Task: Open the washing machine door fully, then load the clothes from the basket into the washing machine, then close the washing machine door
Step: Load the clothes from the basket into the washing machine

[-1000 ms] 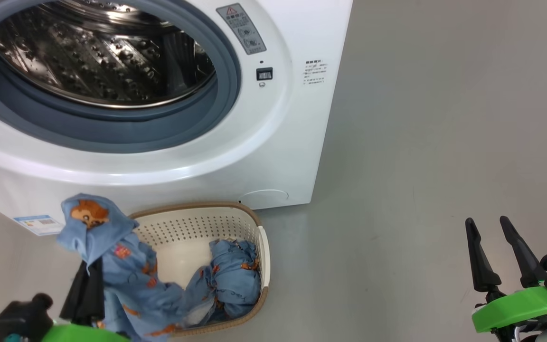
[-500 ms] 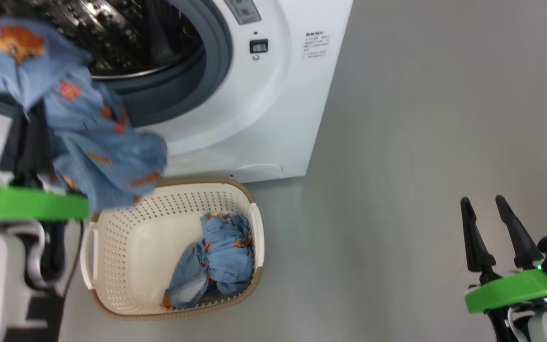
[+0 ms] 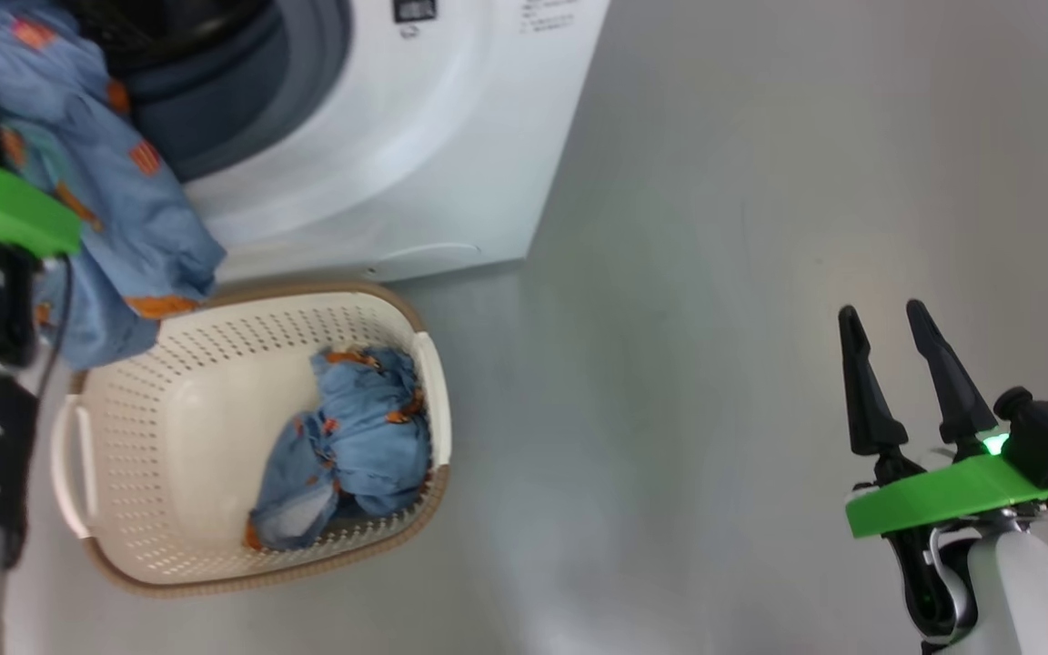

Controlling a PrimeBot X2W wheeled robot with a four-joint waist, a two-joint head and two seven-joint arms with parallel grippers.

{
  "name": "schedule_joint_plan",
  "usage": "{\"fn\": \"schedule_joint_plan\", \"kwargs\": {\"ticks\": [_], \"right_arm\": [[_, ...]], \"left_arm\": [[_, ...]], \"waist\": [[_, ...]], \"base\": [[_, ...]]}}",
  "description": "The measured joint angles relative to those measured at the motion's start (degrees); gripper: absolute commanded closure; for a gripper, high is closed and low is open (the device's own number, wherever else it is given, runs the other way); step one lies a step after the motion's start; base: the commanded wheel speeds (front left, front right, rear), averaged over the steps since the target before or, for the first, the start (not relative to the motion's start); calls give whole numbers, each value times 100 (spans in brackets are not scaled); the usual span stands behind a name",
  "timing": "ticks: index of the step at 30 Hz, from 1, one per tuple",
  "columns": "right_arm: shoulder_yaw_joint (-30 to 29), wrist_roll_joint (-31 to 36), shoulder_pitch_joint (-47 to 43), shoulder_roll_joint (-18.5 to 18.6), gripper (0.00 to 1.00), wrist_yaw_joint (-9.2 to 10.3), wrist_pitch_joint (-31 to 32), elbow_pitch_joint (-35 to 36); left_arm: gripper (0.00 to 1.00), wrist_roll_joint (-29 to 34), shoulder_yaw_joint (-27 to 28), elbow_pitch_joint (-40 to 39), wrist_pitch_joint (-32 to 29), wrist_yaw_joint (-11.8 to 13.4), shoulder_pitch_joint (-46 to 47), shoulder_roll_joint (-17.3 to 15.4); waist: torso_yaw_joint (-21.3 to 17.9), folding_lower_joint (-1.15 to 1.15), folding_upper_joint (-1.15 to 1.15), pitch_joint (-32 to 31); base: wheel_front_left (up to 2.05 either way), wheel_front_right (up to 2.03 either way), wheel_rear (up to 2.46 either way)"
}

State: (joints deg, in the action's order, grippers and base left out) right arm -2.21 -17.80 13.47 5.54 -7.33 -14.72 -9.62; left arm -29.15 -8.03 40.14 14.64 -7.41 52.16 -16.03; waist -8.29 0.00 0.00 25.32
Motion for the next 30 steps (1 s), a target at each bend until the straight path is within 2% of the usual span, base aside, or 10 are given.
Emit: {"fn": "schedule_joint_plan", "kwargs": {"ticks": [6,11,16,21,25,26,27,28,29,30], "right_arm": [[136,-3,188,-71,0,0,0,11],[196,-16,253,-134,0,0,0,12],[221,-46,393,-171,0,0,0,14],[258,-46,444,-189,0,0,-1,23],[276,-46,453,-194,0,0,-1,26],[280,-46,453,-196,0,0,-1,26],[283,-46,453,-197,0,0,-1,24],[285,-46,453,-197,0,0,-1,24],[288,-46,453,-198,0,0,-1,22],[292,-46,453,-199,0,0,-1,18]], "left_arm": [[100,-53,-203,964,0,0,800,-156],[100,-55,-243,1341,0,0,1329,-231],[100,178,136,859,0,1,1759,-315],[100,832,704,-109,5,1,1822,-271],[100,1096,867,-80,8,1,1768,-132],[94,1125,871,62,8,1,1736,-94],[73,1123,861,268,7,1,1720,-65],[56,1124,832,431,5,1,1700,-49],[11,1135,813,563,5,1,1697,-49],[0,1135,793,694,5,1,1702,-54]], "waist": [[-254,0,0,351],[-442,0,0,594],[-556,0,0,794],[-630,0,0,940],[-646,0,0,954],[-645,0,0,947],[-642,0,0,939],[-637,0,0,932],[-631,0,0,927],[-626,0,0,920]], "base": [[0,0,0],[0,0,0],[0,0,0],[0,0,0],[0,0,0],[0,0,0],[0,0,0],[0,0,0],[0,0,0],[0,0,0]]}}
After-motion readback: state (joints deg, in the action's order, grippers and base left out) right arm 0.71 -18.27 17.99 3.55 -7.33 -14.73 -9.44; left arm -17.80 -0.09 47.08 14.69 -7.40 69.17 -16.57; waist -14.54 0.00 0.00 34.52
